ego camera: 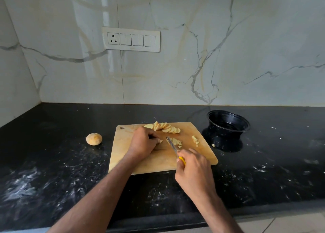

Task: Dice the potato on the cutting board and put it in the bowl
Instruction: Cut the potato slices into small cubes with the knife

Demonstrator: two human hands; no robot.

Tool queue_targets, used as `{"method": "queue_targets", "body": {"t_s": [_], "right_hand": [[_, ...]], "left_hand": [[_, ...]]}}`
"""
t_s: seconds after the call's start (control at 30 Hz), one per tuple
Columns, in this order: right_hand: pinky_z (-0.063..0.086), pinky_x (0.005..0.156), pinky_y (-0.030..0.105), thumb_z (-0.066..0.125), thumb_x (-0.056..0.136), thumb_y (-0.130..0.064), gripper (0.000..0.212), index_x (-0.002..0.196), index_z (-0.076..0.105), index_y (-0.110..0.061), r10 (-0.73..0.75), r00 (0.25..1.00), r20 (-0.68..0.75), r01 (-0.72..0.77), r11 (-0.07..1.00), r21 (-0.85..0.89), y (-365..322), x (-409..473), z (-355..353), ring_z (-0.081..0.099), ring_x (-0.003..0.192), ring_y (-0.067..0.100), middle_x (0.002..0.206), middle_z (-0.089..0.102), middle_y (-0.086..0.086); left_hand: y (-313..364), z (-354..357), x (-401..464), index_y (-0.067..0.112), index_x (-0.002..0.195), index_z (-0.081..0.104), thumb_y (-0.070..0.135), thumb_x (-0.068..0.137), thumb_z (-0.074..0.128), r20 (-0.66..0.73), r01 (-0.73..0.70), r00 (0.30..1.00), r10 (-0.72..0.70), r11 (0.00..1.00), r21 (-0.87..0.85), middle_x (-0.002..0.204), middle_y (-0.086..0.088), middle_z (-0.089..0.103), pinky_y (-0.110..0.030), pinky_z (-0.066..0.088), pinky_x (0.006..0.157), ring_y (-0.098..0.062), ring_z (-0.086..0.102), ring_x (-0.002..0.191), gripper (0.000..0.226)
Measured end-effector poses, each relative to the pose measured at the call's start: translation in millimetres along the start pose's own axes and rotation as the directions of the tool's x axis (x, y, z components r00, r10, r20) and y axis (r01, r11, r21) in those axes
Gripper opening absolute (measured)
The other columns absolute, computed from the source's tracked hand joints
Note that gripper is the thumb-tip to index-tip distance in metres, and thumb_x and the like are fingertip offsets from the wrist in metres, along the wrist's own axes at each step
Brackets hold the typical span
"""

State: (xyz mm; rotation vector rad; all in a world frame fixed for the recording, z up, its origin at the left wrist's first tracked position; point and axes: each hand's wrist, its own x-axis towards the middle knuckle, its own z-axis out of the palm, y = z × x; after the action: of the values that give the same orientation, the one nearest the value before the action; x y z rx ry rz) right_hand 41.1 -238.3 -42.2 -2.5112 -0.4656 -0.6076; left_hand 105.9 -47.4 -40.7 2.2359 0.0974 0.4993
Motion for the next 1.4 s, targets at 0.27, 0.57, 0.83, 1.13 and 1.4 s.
{"method": "queue_targets", "body": {"t_s": [0.27,0.57,0.83,1.13,1.4], "right_hand": [[0.056,0.079,0.022,0.058,0.096,-0.028,0.026,0.12,0.069,-0.026,-0.064,0.994,0.094,0.067,0.997,-0.037,-26.2,6.3,6.9,0.066,0.091,0.008,0.108,0.07,-0.009],[0.052,0.059,0.019,0.046,0.105,-0.031,0.024,0.109,0.068,-0.021,-0.128,0.977,0.173,0.143,0.987,-0.077,-19.3,2.1,5.2,0.064,0.068,0.009,0.083,0.068,-0.005],[0.037,0.057,0.003,0.059,0.099,-0.034,0.02,0.109,0.072,-0.025,-0.09,0.984,0.155,0.087,0.996,0.025,-23.7,7.5,0.0,0.066,0.073,0.005,0.094,0.074,-0.01],[0.058,0.072,0.027,0.061,0.095,-0.034,0.016,0.107,0.068,-0.025,0.073,0.997,0.008,-0.07,0.98,-0.187,-14.0,9.5,-2.4,0.069,0.077,0.01,0.093,0.071,-0.009],[0.056,0.072,0.025,0.064,0.094,-0.031,0.016,0.107,0.069,-0.023,0.023,1.0,0.0,-0.022,0.986,-0.164,-22.7,13.3,4.6,0.066,0.082,0.011,0.1,0.067,-0.008]], "left_hand": [[1.7,-6.8,-2.5,0.017,0.075,0.075,0.0,0.087,0.069,-0.101,0.067,0.99,-0.096,0.962,-0.266,0.073,-0.001,0.072,-0.03,0.056,0.06,-0.01,0.065,0.066,0.021],[1.7,-4.9,-2.0,0.021,0.081,0.076,0.003,0.089,0.069,-0.054,0.067,0.995,-0.08,0.976,-0.208,0.079,0.005,0.072,-0.02,0.051,0.06,-0.012,0.066,0.076,0.021],[3.0,-9.8,-3.2,0.016,0.082,0.076,0.003,0.092,0.063,-0.107,0.106,0.981,-0.163,0.906,-0.409,0.082,0.0,0.073,-0.022,0.048,0.065,-0.013,0.065,0.078,0.021],[6.0,-11.2,-4.8,0.019,0.085,0.076,0.014,0.096,0.065,-0.15,0.079,0.978,-0.145,0.922,-0.38,0.079,0.003,0.072,-0.016,0.046,0.06,-0.01,0.065,0.076,0.017],[6.0,-9.8,-4.7,0.013,0.082,0.076,0.012,0.094,0.067,-0.14,0.057,0.984,-0.112,0.936,-0.347,0.08,-0.002,0.073,-0.034,0.055,0.07,-0.021,0.068,0.08,0.015]]}}
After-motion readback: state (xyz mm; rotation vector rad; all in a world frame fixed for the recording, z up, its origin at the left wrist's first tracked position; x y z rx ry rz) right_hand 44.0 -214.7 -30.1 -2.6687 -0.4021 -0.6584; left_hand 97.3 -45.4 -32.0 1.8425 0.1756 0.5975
